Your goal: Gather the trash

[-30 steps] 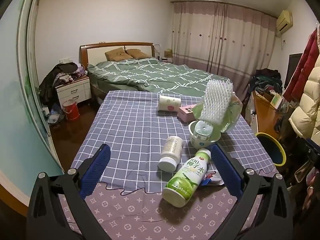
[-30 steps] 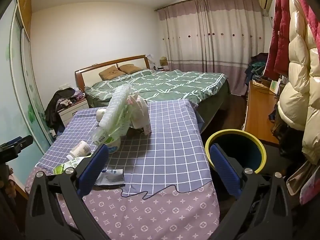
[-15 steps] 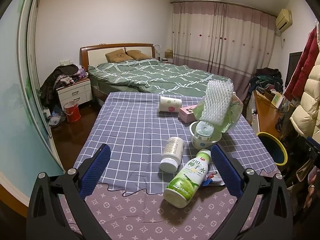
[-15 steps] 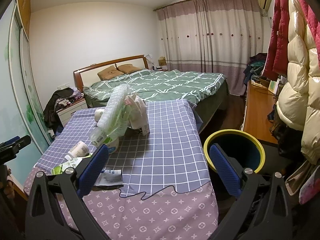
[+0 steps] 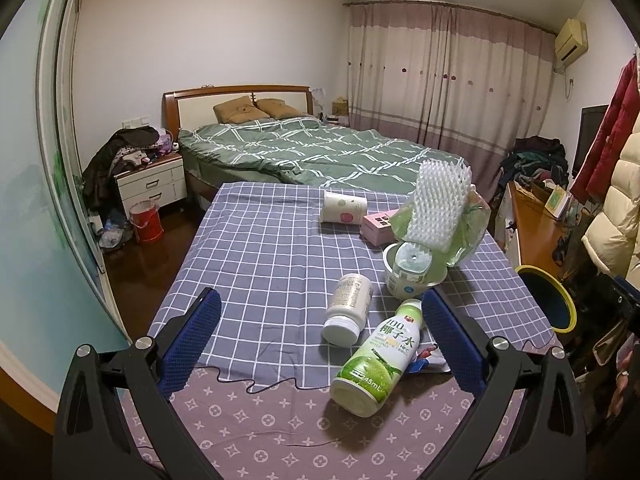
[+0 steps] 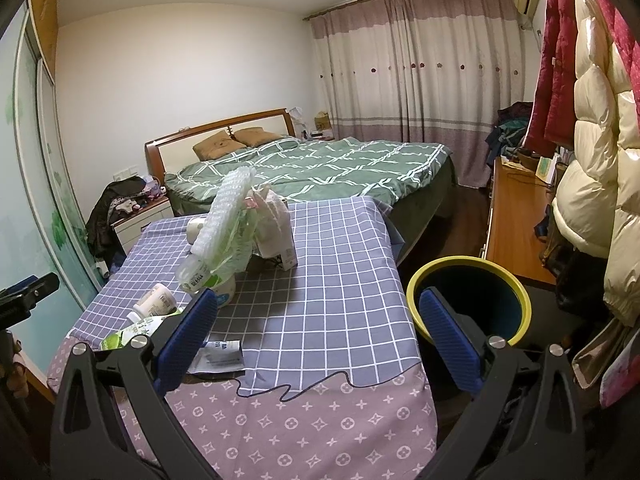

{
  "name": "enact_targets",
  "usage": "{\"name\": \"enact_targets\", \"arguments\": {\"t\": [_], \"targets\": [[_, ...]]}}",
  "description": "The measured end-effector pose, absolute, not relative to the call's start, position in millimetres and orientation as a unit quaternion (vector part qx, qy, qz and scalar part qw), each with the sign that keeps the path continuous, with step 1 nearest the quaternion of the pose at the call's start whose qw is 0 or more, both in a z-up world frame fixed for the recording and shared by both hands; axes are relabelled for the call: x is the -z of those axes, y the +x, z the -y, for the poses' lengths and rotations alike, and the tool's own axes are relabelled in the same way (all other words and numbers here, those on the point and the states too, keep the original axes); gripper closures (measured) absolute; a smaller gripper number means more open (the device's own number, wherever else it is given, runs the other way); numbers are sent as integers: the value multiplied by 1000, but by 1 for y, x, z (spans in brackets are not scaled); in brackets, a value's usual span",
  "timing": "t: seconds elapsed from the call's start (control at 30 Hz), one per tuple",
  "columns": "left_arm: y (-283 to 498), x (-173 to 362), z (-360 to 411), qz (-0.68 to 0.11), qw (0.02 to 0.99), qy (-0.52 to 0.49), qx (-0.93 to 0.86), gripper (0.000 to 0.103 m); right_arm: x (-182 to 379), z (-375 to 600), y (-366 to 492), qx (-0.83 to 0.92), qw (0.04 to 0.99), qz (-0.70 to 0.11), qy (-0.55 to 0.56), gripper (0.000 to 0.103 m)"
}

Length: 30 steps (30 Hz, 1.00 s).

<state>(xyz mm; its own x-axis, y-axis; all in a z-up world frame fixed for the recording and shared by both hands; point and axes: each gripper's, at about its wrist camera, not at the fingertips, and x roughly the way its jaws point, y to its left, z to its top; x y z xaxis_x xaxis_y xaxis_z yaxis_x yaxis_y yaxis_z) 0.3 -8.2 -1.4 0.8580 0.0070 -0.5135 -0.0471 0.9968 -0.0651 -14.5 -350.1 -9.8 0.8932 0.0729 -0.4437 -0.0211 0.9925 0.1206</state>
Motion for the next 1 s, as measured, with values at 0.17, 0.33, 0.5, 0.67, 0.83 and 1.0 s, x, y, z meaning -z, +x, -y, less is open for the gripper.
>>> {"name": "enact_targets", "arguments": {"t": [0.17,0.33,0.5,0.67,0.83,1.0], "targets": [[1,2,9,-267,963,-36,-14,4,12,351,-12,-23,971,-233,59,6],[0,2,10,-267,963,-36,-13,4,12,351,-11,-22,970,-234,59,6],[2,2,11,-269,963,-35,-12,4,12,351,-11,-22,970,-235,60,6],[2,2,12,-270,962,-33,-11,4,13,352,-10,-21,969,-237,61,6],[3,2,13,-272,962,-31,-11,4,15,353,-8,-20,969,-238,63,6],[3,2,14,-272,962,-31,-10,4,16,354,-7,-19,969,-239,64,6]]}}
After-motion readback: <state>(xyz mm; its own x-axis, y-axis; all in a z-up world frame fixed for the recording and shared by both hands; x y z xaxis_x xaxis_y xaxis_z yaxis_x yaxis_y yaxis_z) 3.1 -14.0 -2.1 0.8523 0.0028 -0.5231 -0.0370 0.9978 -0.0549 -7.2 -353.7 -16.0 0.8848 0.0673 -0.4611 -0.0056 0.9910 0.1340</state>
